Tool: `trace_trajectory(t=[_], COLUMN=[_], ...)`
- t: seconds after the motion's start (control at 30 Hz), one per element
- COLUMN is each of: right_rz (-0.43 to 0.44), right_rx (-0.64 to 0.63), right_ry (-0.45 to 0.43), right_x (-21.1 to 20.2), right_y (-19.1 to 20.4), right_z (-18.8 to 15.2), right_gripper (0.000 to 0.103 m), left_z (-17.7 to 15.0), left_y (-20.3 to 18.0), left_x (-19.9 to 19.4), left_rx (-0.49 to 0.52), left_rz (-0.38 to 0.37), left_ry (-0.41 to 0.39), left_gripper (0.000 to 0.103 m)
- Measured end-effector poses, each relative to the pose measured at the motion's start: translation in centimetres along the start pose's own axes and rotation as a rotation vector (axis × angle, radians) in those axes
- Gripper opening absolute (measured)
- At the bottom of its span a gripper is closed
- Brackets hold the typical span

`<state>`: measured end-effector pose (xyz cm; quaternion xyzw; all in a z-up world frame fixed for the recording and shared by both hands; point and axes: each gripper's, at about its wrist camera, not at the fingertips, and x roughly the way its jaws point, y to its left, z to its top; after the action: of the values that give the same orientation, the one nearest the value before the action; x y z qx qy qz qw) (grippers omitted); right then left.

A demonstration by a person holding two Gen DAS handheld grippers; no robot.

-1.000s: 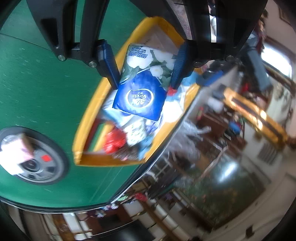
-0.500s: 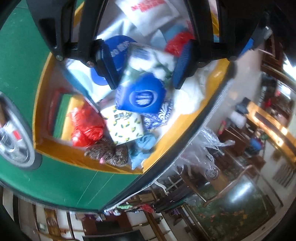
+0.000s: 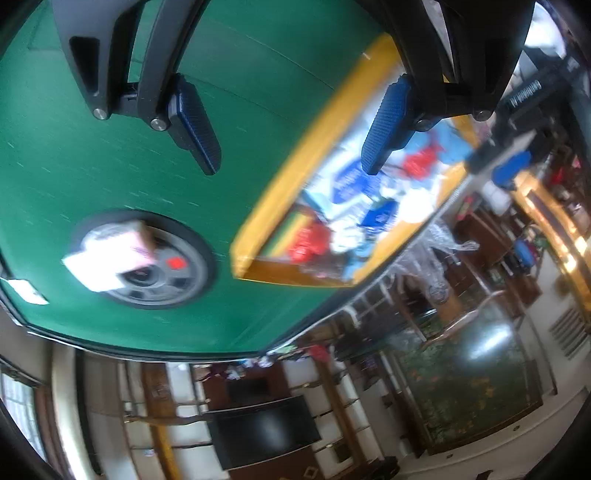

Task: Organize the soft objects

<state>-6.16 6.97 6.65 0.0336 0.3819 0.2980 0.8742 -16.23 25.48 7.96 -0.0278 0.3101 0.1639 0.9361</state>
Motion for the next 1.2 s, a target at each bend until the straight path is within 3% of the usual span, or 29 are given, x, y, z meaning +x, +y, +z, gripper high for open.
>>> trace_trajectory(t=[0.4, 0.73, 0.83, 1.2], right_rz=[-0.038, -0.069, -0.072, -0.074], right_rx=[-0.002, -0.090, -0.098, -0.119], right_ry=[-0.007, -0.014, -0.007, 0.026], right_x=[-2.2, -2.3, -2.0, -0.9], right_y=[-2.5, -0.7, -0.3, 1.1], right_z=[-2.3, -3.2, -3.3, -3.6], right_gripper=[0.074, 0.074, 0.074, 0.074], left_z=[0.2, -0.1, -0.2, -0.7], left_y=[-4.1, -4.6, -4.5, -3.5], left_x=[-0.3, 0.0, -0.1, 0.6], left_rx=[0.090, 0.103, 0.102, 0.081], left_rz=[0.023, 0.039, 0.052, 0.050], left_ry=[0.033, 0.040, 0.032, 0.048], left_gripper=[0.078, 0.078, 0.082, 0.082])
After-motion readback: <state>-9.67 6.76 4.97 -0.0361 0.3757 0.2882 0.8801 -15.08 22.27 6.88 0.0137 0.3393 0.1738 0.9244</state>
